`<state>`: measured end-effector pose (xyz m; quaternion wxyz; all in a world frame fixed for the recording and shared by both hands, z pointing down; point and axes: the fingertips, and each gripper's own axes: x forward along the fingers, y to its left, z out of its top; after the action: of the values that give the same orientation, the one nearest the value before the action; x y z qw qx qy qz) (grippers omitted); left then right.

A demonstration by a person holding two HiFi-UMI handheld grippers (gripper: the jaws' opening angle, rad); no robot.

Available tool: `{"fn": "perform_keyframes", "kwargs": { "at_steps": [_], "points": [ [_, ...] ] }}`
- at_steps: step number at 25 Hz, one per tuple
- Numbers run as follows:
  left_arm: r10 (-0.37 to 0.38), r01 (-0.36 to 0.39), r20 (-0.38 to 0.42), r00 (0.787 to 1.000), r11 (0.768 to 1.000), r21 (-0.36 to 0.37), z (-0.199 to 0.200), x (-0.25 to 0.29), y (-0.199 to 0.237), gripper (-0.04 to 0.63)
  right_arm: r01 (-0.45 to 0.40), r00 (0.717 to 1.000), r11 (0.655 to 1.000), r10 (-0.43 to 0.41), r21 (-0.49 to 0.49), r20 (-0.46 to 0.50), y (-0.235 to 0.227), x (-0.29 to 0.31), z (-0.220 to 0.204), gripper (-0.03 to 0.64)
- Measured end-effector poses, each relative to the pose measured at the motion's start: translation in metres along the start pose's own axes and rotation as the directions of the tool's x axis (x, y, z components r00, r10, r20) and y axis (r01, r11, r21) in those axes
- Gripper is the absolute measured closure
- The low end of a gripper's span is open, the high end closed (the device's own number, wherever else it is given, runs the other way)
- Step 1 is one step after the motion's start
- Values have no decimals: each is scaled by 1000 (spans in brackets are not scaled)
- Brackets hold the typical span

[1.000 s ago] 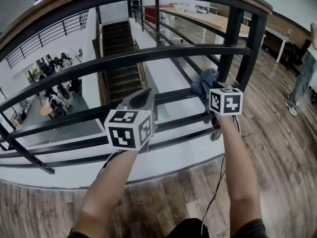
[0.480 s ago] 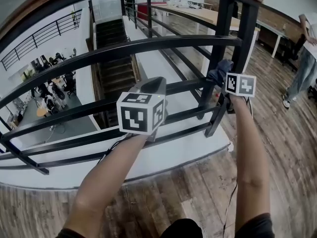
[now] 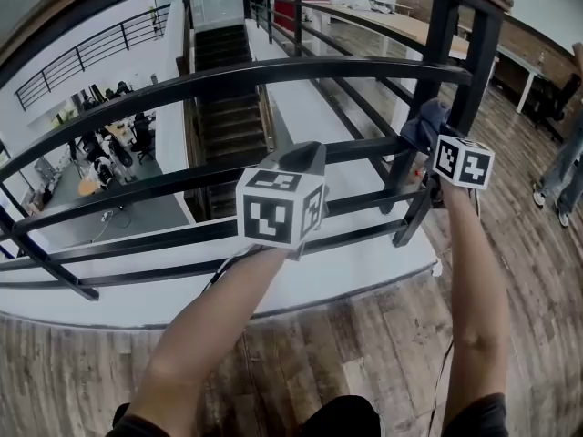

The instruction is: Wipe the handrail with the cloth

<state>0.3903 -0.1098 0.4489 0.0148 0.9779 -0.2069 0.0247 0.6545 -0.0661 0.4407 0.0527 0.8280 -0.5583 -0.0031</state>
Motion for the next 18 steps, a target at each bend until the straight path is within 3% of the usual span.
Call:
{"fn": "perform_keyframes", "kwargs": {
  "at_steps": [4, 10, 18],
  "points": [
    [48, -48, 19, 999, 999, -27, -6, -46, 32, 597, -113, 989, 992, 117, -52, 85, 93, -30, 27, 522],
    [138, -138, 24, 990, 990, -11, -43, -119, 105, 597, -301, 944, 952, 305, -45, 123, 253, -50, 5, 522],
    [376, -376, 4, 927, 926, -34, -99, -304, 256, 597, -545, 833, 838, 545, -34, 96, 526, -76, -45, 522]
  ]
}}
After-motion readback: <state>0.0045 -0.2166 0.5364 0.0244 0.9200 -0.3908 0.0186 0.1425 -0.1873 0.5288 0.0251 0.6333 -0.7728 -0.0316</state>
